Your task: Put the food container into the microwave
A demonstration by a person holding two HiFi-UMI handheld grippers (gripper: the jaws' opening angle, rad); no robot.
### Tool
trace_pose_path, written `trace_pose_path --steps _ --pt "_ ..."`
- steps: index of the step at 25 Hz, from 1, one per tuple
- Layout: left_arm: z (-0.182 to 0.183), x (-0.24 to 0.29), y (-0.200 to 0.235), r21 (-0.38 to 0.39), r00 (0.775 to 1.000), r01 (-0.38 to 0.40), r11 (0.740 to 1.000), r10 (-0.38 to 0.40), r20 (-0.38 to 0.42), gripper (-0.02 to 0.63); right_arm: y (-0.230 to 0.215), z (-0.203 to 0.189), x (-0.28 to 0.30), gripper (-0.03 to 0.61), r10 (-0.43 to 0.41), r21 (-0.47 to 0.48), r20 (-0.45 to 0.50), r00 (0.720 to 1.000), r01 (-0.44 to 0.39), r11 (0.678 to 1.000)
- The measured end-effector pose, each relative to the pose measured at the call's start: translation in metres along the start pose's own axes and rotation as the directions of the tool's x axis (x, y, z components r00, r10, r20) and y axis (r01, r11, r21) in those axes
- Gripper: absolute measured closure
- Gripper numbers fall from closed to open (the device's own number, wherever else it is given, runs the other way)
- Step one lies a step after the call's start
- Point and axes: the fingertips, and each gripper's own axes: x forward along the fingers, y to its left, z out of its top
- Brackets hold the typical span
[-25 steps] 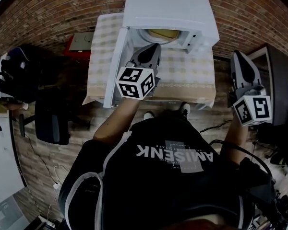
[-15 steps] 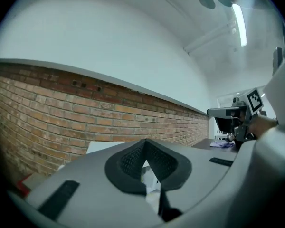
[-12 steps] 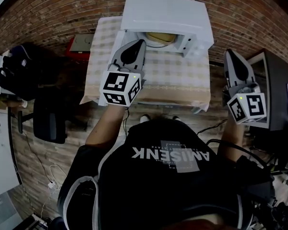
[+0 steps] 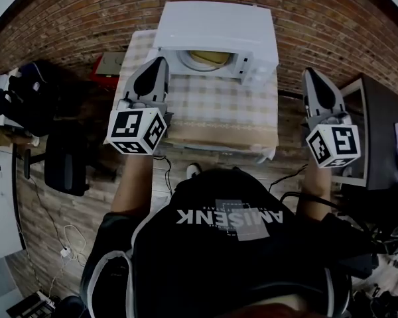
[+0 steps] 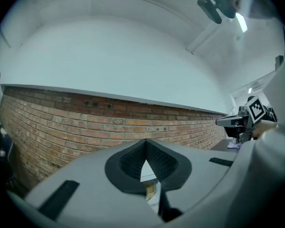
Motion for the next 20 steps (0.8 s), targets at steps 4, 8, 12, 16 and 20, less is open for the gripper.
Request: trace_pose_path --steps 4,8,12,16,20 --pt "0.003 -0.004 -0.007 0.025 0.999 -0.039 0.999 0.039 -0.001 0.601 -0.006 -0.004 -0.005 0.537 0.022 -0.021 -0.001 1.0 -0.022 1.0" --pt "0.007 -0.007 -0.009 0.02 0.997 -0.079 0.997 0.078 0.022 0.601 -0.011 -0.007 -0.005 0.537 0.037 -0.014 0.016 0.999 -0.037 0.999" --pt "0.014 -0.013 -0.007 0.022 0.993 -0.108 0.994 0.107 0.053 0.601 -0.014 -0.008 -0.004 0.537 0.052 -0.012 0.024 0.998 -0.052 0.999" --pt "0.012 -0.009 -0.007 0.0 0.995 -0.098 0.995 0.098 0.035 0.601 -0.015 -0.008 0.001 0.537 0.063 -0.008 0.027 0.998 -0.063 0.998" --pt "0.009 -0.004 -0.01 0.017 0.996 -0.087 0.996 0.087 0.02 0.601 -0.015 -0.009 0.004 0.537 0.072 -0.007 0.027 0.997 -0.072 0.997"
